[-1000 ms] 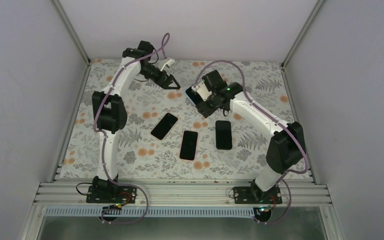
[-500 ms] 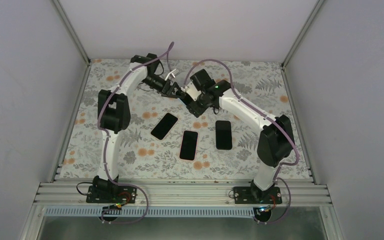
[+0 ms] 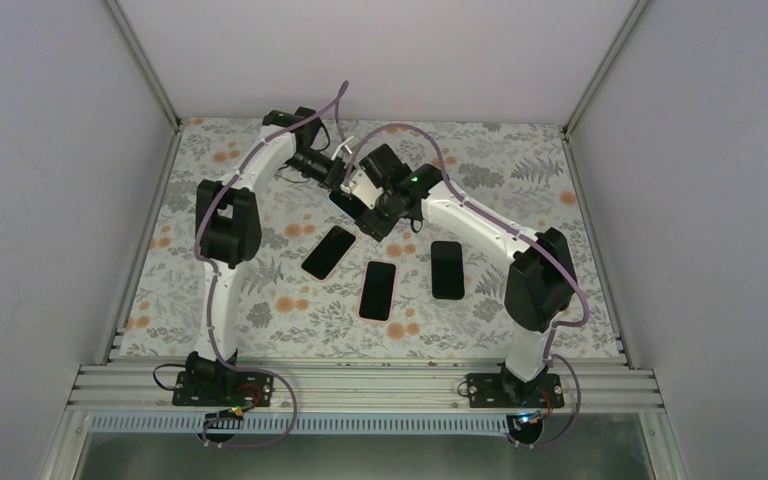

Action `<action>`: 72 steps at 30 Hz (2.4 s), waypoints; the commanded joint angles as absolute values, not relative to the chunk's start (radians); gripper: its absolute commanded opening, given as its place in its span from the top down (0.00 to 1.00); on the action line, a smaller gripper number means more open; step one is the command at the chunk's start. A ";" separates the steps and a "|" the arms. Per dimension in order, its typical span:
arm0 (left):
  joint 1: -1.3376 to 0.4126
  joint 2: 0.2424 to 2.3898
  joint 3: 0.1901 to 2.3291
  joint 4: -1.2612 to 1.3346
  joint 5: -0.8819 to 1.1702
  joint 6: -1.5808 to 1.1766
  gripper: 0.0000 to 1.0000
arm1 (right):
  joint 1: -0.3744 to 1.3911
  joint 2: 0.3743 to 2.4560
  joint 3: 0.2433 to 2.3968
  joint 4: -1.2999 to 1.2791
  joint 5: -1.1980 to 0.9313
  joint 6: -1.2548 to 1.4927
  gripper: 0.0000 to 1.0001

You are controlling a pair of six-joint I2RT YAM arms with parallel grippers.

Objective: Take the phone out of the phone case
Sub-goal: Pick up the phone at the center of the board, then remove the phone case from the phone.

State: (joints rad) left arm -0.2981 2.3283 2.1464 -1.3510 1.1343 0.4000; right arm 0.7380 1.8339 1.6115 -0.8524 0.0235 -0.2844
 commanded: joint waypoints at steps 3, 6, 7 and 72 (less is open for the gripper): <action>-0.297 2.255 2.114 -1.359 1.177 0.423 0.35 | 0.744 1.827 1.630 -0.783 0.042 -0.287 0.48; -0.287 2.250 2.076 -1.359 1.185 0.433 0.35 | 0.744 1.815 1.610 -0.775 0.054 -0.284 0.48; -0.284 2.247 2.065 -1.359 1.181 0.438 0.35 | 0.744 1.809 1.601 -0.769 0.057 -0.286 0.48; -0.287 1.720 1.676 -1.358 0.926 0.957 0.98 | 0.570 1.877 1.571 -0.968 -0.549 -0.600 0.13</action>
State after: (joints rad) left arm -0.2840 1.7603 1.6749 -1.3636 0.8471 0.9321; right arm 0.5682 1.8408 1.5253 -0.9791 -0.5194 -0.5800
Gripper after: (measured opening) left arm 0.105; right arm 0.883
